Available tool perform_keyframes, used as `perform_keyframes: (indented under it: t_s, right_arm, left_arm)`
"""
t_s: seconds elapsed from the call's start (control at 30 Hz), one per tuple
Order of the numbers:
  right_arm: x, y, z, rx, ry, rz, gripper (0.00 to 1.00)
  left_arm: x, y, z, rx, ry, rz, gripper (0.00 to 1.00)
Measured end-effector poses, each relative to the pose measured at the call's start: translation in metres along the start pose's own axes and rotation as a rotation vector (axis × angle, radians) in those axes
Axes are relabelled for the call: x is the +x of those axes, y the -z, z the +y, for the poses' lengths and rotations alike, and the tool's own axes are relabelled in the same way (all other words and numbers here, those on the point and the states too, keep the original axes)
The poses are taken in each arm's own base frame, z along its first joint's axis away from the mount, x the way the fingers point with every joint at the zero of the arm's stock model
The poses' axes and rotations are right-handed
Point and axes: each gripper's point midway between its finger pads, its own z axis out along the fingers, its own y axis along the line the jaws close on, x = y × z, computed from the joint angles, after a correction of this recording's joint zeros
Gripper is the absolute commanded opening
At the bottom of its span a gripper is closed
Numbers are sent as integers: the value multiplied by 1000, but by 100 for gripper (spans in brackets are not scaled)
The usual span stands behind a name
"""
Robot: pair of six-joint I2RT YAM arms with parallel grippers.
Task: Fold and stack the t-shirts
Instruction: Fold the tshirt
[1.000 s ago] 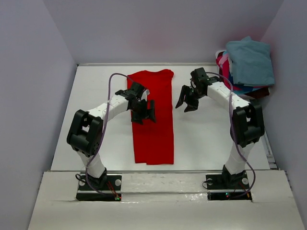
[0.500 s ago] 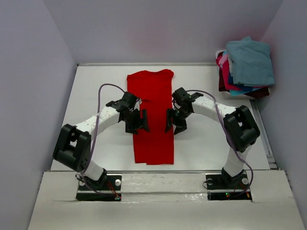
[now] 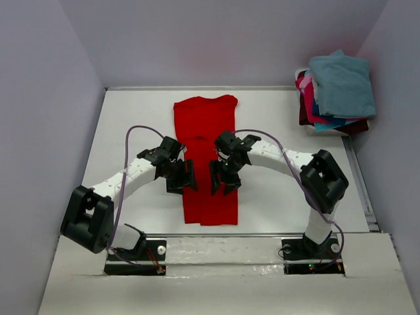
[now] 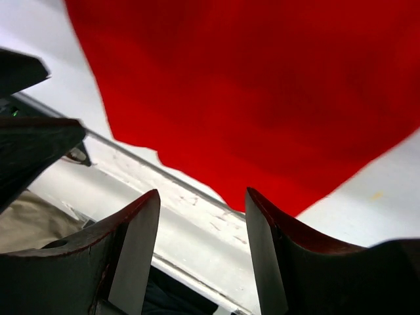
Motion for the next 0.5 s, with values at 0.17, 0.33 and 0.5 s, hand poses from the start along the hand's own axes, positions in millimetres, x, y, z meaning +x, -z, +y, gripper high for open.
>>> perform_keyframes:
  t_s: [0.17, 0.33, 0.5]
  right_arm:
    - [10, -3, 24, -20, 60, 13, 58]
    - [20, -16, 33, -2, 81, 54, 58]
    - [31, -33, 44, 18, 109, 99, 57]
  left_arm:
    - [0, 3, -2, 9, 6, -14, 68]
    - [4, 5, 3, 12, 28, -27, 68]
    - [7, 7, 11, 9, 68, -37, 68]
